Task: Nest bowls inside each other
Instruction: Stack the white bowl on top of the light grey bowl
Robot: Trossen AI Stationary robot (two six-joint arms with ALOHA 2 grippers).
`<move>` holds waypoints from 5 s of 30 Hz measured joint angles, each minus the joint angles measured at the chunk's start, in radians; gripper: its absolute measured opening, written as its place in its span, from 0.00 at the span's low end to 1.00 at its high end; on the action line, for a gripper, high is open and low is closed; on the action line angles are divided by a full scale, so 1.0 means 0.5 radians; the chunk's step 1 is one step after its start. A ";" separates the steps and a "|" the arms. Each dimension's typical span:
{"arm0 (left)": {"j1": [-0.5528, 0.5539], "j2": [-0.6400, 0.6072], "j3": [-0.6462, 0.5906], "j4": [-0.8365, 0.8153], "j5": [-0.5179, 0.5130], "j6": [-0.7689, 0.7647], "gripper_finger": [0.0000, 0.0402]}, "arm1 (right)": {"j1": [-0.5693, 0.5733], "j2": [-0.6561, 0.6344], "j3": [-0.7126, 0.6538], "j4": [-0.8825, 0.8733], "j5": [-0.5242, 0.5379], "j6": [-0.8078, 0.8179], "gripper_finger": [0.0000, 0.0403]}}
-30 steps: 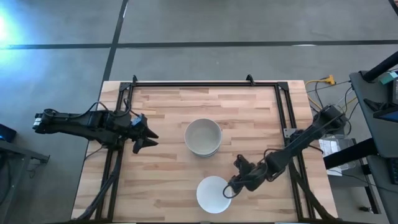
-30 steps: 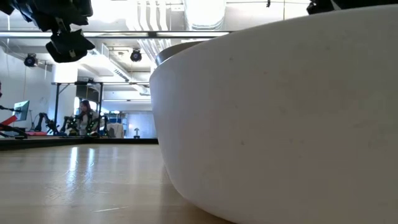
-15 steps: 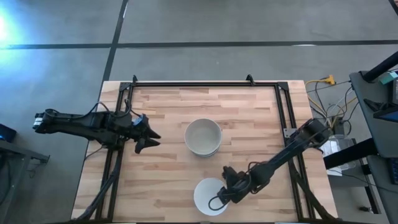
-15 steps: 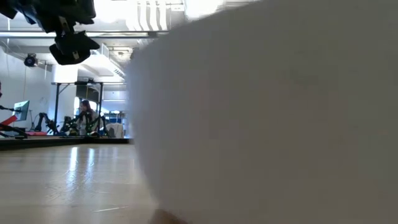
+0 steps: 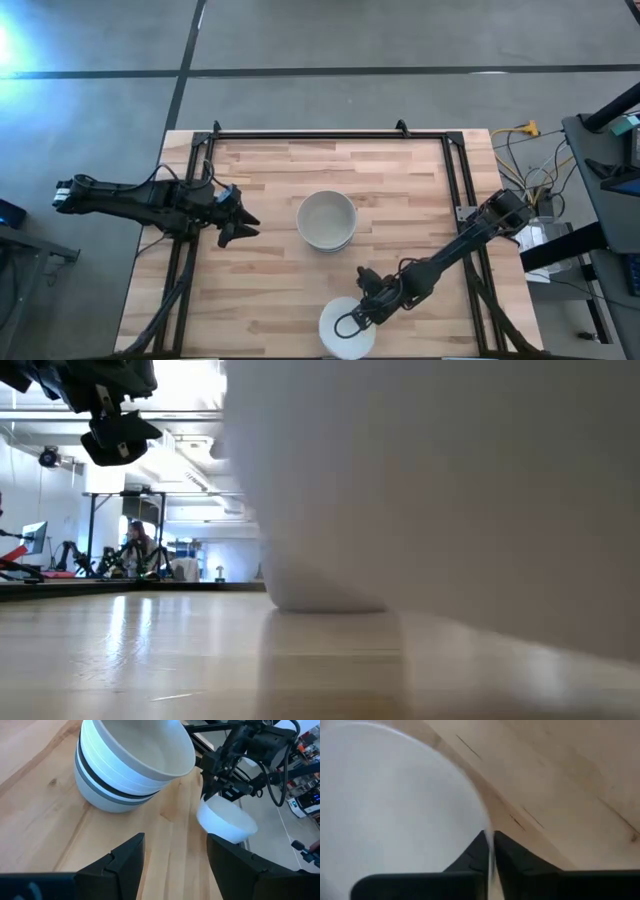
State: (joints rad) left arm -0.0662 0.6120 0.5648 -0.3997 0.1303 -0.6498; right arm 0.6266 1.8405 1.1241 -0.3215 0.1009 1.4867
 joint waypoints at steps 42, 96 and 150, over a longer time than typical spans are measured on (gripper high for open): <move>-0.004 0.202 0.001 0.480 -0.079 -0.247 0.49 | -1.612 -0.694 0.856 -1.197 -0.015 -2.042 0.02; -0.003 0.542 0.036 0.790 -0.265 -0.385 0.49 | -1.380 0.090 1.714 -1.641 -0.223 -2.552 0.36; -0.004 0.574 0.027 0.890 -0.300 -0.248 0.49 | -1.118 -0.456 0.767 -0.899 -0.249 -2.223 0.02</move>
State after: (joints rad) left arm -0.0681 0.8989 0.5781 0.0452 -0.0195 -0.7738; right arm 0.0677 1.6123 1.5074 -0.7708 -0.0237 0.3752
